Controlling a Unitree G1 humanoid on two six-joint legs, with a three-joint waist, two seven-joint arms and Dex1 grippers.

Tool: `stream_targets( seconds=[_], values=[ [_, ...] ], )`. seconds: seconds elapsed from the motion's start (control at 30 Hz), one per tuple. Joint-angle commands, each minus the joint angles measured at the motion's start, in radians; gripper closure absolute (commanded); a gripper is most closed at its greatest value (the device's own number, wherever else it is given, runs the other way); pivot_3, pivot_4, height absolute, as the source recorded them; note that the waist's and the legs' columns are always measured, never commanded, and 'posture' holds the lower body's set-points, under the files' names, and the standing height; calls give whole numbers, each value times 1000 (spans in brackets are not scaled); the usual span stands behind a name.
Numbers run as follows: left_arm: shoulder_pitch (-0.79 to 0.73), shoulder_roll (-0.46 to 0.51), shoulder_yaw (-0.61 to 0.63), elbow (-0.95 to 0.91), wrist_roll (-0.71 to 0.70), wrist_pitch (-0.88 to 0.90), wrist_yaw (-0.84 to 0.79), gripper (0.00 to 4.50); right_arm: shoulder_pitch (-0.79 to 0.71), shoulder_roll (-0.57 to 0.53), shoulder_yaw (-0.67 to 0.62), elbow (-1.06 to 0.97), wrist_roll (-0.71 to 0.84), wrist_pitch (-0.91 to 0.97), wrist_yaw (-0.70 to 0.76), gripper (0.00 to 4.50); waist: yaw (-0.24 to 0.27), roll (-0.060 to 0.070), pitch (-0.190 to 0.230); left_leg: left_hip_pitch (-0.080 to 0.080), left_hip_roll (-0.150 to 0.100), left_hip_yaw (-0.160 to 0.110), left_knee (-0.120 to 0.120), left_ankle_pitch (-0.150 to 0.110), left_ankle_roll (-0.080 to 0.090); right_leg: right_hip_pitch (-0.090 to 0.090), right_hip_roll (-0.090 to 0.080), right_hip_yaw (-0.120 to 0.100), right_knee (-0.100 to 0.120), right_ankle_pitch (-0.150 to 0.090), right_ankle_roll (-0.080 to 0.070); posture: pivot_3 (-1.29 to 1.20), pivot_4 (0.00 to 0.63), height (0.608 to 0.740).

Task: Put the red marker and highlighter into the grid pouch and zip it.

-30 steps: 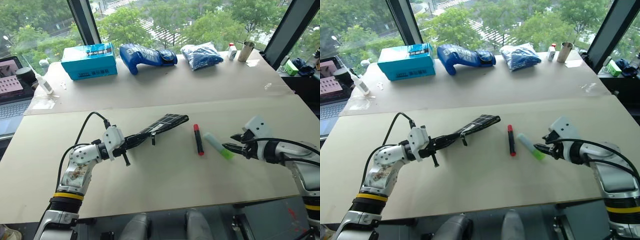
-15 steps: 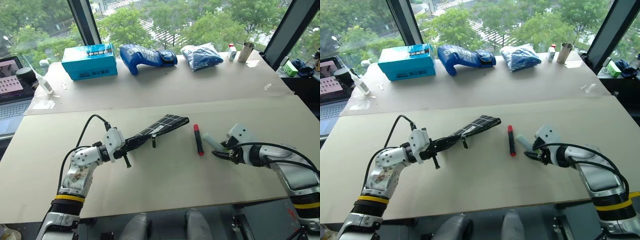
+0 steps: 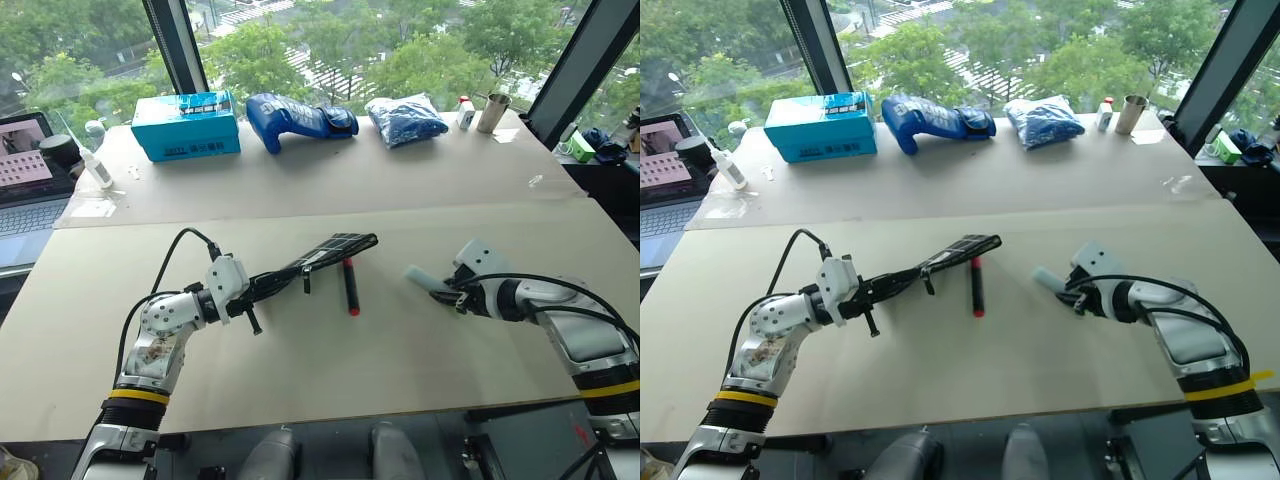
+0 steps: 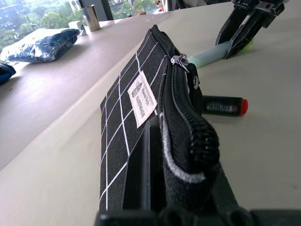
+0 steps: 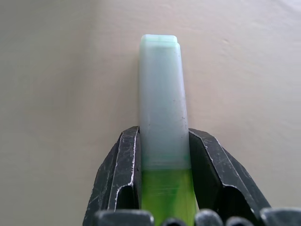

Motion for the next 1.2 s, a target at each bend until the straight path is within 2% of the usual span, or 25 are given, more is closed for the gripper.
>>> stream_targets(
  seconds=[0.03,0.2,0.4,0.57,0.77,1.2],
  values=[
    [-16,-2,4,-17,2,-20,5,4500,-40,-37,-31,16,-27,-68,11,3455,0,0,0,-1,0,0,0,0,0,-1,0,0,0,0,0,0,150,740],
    [-13,-5,5,-13,2,-26,5,4500,-111,-51,-55,-108,48,-116,117,3455,-9,0,0,-3,0,0,0,0,0,-3,0,0,0,0,0,0,150,740],
    [-16,-8,4,-9,2,-28,5,4500,-212,-82,43,-242,-2,-187,213,3455,-12,0,0,-4,1,0,-1,0,0,-4,1,-1,-1,0,0,0,150,740],
    [-25,-13,1,-6,3,-26,6,4500,-270,-95,133,-248,-80,-243,262,3455,-8,0,0,-5,0,0,0,0,-1,-4,0,-1,-1,0,0,0,150,740],
    [-20,-18,-1,-12,4,-24,10,4500,-299,-79,178,-194,-147,-291,278,3455,-10,0,0,-7,0,0,0,2,-5,-6,0,-1,-1,0,0,0,150,740],
    [-6,-13,-26,-6,37,-50,-3,4500,-335,-69,153,-127,-130,-268,338,3455,-10,0,0,-12,0,0,1,4,-8,-13,0,0,0,0,0,0,150,740]
  ],
)
